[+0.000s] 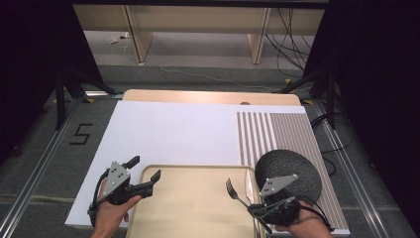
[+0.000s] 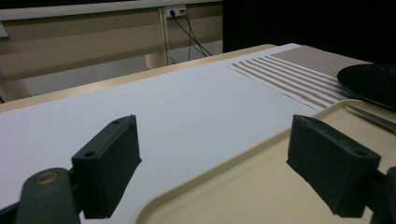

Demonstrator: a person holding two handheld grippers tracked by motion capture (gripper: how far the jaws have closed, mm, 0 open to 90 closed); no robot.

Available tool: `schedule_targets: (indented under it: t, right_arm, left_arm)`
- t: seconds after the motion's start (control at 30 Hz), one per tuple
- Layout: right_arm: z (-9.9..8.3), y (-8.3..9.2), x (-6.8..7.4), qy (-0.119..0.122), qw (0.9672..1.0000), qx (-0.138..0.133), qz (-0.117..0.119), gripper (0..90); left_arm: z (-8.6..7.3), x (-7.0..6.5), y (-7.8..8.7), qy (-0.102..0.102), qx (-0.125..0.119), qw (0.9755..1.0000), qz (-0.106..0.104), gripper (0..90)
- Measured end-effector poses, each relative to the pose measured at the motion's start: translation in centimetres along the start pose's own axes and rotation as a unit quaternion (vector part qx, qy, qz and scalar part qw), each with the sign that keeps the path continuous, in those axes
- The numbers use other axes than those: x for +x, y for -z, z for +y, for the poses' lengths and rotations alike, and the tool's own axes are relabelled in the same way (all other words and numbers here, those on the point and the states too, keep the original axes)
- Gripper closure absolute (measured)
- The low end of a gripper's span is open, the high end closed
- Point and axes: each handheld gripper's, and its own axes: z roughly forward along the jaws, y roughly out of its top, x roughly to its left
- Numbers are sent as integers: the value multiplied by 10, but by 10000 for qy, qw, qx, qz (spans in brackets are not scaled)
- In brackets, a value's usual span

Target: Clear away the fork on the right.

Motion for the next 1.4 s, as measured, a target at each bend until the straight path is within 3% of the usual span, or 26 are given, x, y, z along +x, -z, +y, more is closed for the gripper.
schedule_targets:
  t: [0.23, 0.4, 0.73, 1.4]
  right_arm:
    - [8, -7, 1, -115, 9999, -34, 55, 844]
    - [17, -16, 9, 29, 9999, -24, 162, 844]
    - [29, -37, 20, 165, 9992, 301, 210, 844]
    - [27, -61, 22, -26, 9966, 802, 161, 844]
  left_arm:
    - [0, 0, 0, -4, 2, 10000, 0, 167]
    - [0, 0, 0, 6, -4, 10000, 18, 167]
    - [0, 0, 0, 10, -8, 10000, 6, 167]
    - [0, 0, 0, -12, 3, 10000, -6, 167]
